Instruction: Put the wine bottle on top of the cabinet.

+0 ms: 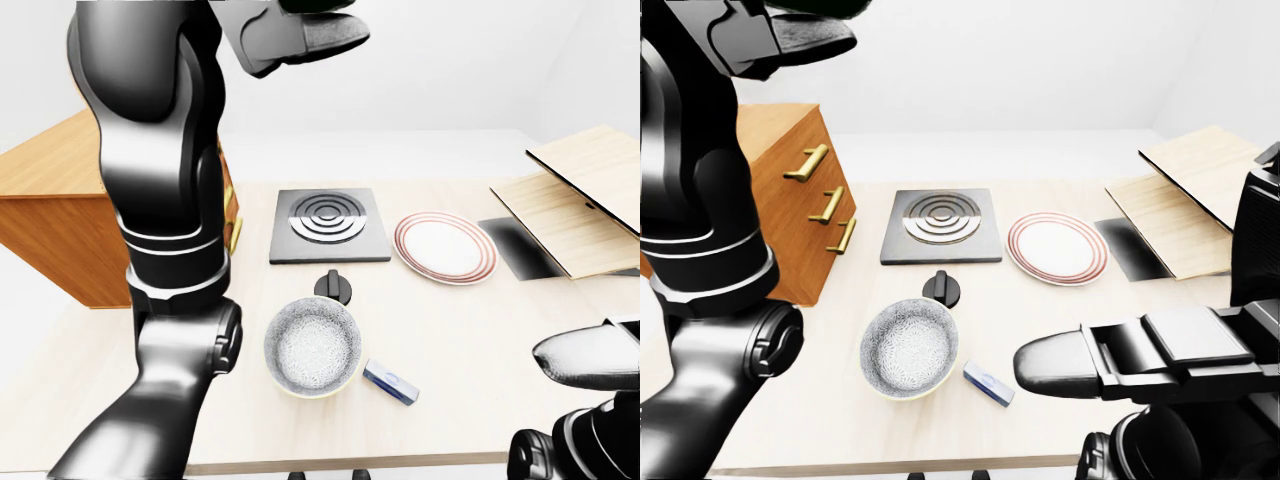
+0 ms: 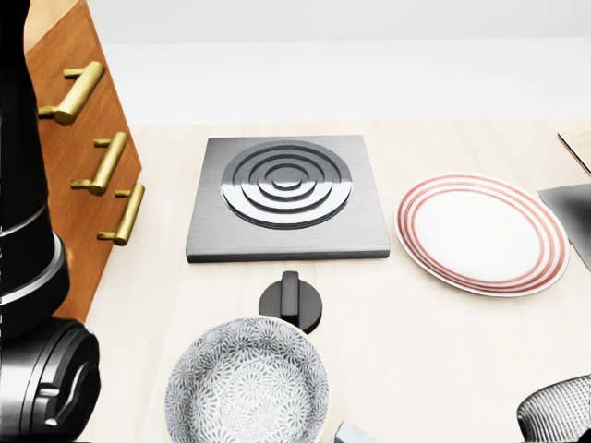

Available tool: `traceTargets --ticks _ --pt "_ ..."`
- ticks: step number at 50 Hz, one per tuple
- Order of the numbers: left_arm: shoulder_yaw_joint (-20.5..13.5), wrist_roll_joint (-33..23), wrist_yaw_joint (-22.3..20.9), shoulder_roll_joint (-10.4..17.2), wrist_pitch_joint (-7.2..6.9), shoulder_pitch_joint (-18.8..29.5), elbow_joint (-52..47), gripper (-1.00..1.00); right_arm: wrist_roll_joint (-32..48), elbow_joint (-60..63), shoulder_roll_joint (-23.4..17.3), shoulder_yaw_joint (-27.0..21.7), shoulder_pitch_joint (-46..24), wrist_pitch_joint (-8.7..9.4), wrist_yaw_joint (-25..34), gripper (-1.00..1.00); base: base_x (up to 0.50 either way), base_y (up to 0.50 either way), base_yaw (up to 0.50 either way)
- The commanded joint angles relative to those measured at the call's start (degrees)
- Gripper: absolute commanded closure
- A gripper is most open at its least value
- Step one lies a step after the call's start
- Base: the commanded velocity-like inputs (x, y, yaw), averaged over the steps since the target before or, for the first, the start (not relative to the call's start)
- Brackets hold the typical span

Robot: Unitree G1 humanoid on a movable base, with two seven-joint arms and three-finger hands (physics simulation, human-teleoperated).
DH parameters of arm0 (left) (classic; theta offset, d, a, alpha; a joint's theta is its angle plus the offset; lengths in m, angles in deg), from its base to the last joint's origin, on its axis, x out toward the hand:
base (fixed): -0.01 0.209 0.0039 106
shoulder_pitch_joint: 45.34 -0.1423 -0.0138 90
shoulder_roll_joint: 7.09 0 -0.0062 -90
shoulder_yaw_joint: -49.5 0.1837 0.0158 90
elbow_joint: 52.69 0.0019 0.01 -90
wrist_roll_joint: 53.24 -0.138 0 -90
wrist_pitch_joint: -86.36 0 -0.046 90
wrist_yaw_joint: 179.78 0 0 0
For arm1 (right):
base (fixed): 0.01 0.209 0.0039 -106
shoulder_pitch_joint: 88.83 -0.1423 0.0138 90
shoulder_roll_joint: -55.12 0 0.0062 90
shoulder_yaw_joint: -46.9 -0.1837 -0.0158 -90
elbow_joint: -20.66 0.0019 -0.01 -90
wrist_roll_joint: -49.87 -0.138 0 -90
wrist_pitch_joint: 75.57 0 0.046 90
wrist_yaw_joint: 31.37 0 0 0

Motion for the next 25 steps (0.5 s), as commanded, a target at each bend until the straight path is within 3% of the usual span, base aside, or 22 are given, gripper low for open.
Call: traceTargets --ticks 1,9,20,25 --pt "-6.0 10.5 1.7 17.7 0.0 21.8 18.7 1.0 -4.4 1.0 -0.9 -5.3 6.3 0.0 -0.9 -1.0 0.0 0.0 0.0" --pt "-6.9 11.2 -0.3 28.2 0.0 35.4 43.7 1.0 -4.8 -0.3 -0.7 -5.9 9.1 0.0 -1.1 -1.0 0.0 0.0 0.0" --pt "-7.7 10.0 -1.5 35.9 0.0 36.9 58.5 1.0 -4.7 -1.4 -0.5 -5.2 10.2 0.0 -1.8 -1.0 0.0 0.0 0.0" --pt "-9.9 11.9 -1.3 39.6 0.0 34.1 62.3 1.0 -4.8 -1.5 -0.5 -6.0 11.2 0.0 -1.4 -1.0 0.0 0.0 0.0"
